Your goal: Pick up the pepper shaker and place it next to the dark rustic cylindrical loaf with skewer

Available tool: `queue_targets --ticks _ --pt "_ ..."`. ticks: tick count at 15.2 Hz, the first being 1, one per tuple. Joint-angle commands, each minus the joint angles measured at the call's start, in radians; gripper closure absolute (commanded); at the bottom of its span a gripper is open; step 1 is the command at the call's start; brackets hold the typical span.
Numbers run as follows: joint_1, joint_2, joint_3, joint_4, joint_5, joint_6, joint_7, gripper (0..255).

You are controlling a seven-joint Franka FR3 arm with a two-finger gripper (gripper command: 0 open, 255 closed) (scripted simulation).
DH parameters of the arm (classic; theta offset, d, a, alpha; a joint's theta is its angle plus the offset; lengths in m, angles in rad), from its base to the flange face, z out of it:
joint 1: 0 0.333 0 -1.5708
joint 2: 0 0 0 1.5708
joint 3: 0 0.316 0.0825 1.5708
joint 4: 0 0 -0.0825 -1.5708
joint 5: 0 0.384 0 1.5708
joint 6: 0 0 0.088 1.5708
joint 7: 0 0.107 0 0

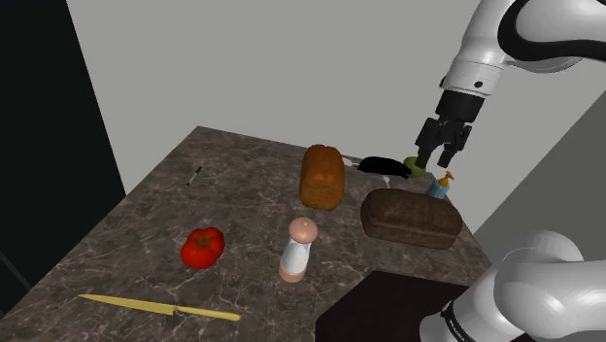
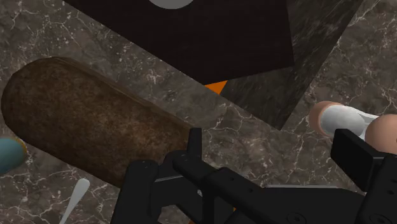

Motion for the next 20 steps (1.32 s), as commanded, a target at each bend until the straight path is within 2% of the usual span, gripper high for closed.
queue_targets --ticks 1,11,20 --pt "0.000 0.000 0.000 0.000 0.000 0.000 0.000 0" --pt "0.084 0.076 0.165 -0.148 0.157 0.349 0.106 0" --pt "0.154 0.279 0.323 -0.158 0.260 0.686 0.186 0"
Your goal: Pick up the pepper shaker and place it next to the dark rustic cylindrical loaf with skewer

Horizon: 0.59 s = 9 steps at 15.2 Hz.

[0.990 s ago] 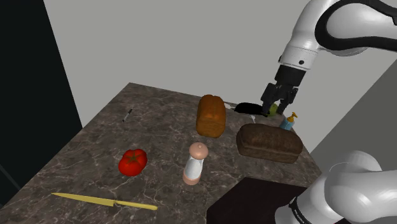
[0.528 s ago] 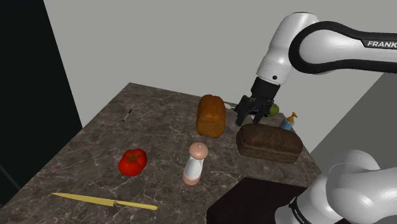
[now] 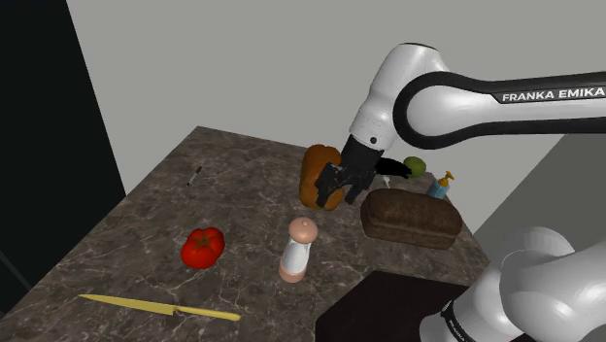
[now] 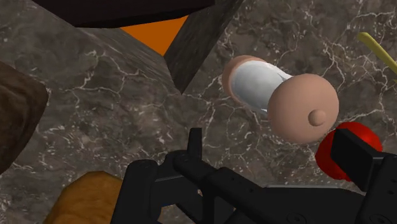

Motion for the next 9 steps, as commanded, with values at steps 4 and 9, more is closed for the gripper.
queue_targets --ticks 4,9 --pt "0.024 0.153 0.090 0.038 0.025 0.188 0.052 0" --pt "0.029 0.194 0.106 0.017 0.033 0.253 0.051 0"
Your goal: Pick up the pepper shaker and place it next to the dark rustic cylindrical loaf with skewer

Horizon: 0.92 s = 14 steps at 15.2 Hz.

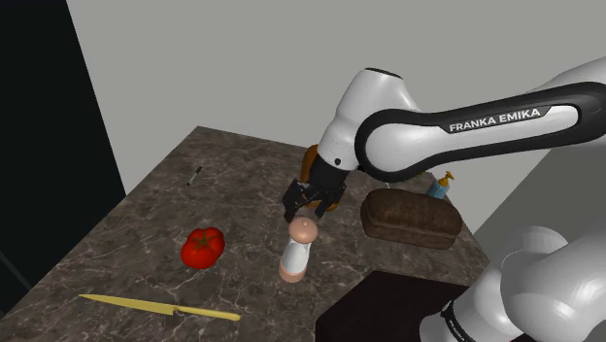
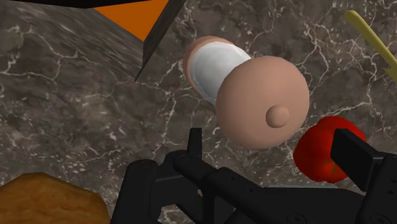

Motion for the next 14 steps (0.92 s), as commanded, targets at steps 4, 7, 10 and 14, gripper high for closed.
queue_targets --ticks 4,7,10,14 --pt "0.004 0.051 0.017 -0.022 0.008 0.076 -0.002 0" --pt "0.004 0.051 0.017 -0.022 0.008 0.076 -0.002 0" --pt "0.004 0.051 0.017 -0.022 0.008 0.076 -0.002 0" --pt "0.004 0.051 0.017 -0.022 0.008 0.076 -0.002 255"
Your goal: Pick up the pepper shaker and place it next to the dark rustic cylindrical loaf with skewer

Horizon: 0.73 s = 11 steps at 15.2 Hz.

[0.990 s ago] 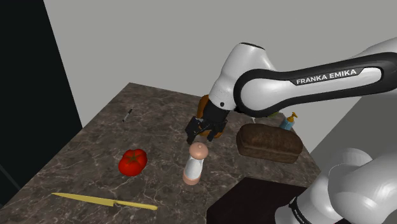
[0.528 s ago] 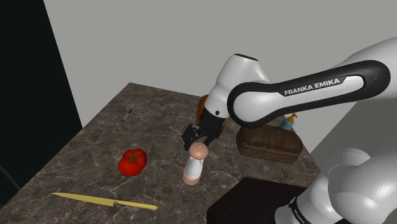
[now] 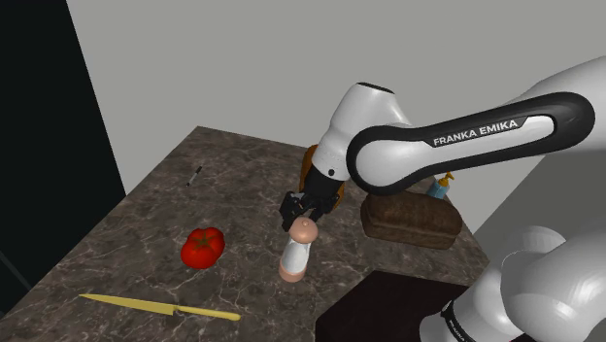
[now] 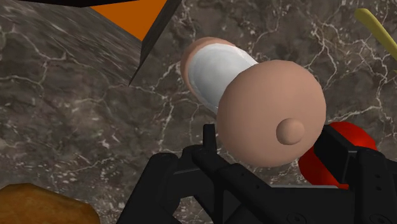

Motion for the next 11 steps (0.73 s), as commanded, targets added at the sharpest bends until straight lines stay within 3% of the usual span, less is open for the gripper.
queue_targets --ticks 1,7,11 --pt "0.000 0.000 0.000 0.000 0.000 0.000 0.000 255" --pt "0.000 0.000 0.000 0.000 0.000 0.000 0.000 255" --pt "-0.003 -0.033 -0.007 0.029 -0.009 -0.061 0.011 255"
